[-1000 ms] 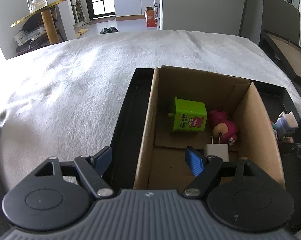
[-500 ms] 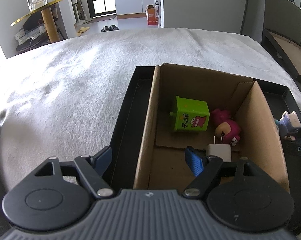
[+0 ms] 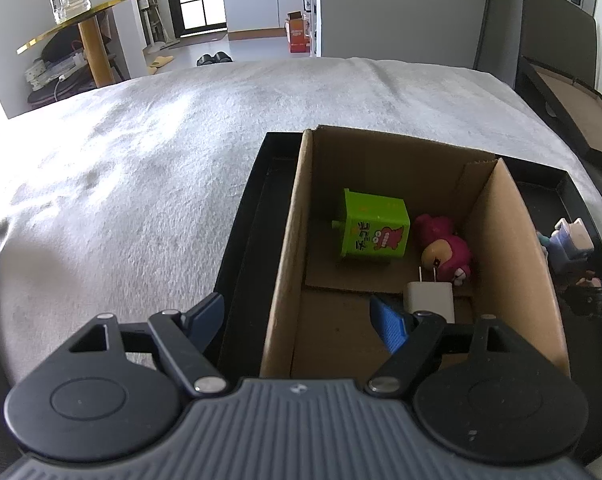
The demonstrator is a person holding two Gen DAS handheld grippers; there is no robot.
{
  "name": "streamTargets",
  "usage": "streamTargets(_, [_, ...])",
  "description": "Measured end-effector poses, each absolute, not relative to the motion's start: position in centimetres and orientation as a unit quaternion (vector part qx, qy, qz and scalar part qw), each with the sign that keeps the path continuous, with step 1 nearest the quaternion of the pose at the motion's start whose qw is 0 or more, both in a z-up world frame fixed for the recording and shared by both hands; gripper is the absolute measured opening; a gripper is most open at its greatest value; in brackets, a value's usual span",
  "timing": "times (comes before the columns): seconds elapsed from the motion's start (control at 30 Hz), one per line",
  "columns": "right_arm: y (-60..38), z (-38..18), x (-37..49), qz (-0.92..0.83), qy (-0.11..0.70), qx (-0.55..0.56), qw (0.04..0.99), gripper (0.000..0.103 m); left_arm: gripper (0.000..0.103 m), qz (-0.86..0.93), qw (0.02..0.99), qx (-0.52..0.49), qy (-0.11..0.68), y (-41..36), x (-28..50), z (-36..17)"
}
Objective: Organize rigid objects
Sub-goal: 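Carry the doll figure with the right tool into the box and release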
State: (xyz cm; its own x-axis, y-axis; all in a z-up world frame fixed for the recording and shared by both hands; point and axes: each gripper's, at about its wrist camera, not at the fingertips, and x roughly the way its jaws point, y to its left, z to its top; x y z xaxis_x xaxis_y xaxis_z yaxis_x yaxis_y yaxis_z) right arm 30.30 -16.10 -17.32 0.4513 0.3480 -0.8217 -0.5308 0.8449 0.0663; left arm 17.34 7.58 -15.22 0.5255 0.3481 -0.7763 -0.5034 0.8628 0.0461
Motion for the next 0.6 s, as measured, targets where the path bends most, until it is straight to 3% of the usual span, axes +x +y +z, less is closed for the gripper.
streamTargets(0.6, [-15.3,-13.0,28.1,0.266,0.427,-0.1,0.858,0.044,0.079,0.224,0.874,-0.103,0.418,7.4,16.2,-15.2])
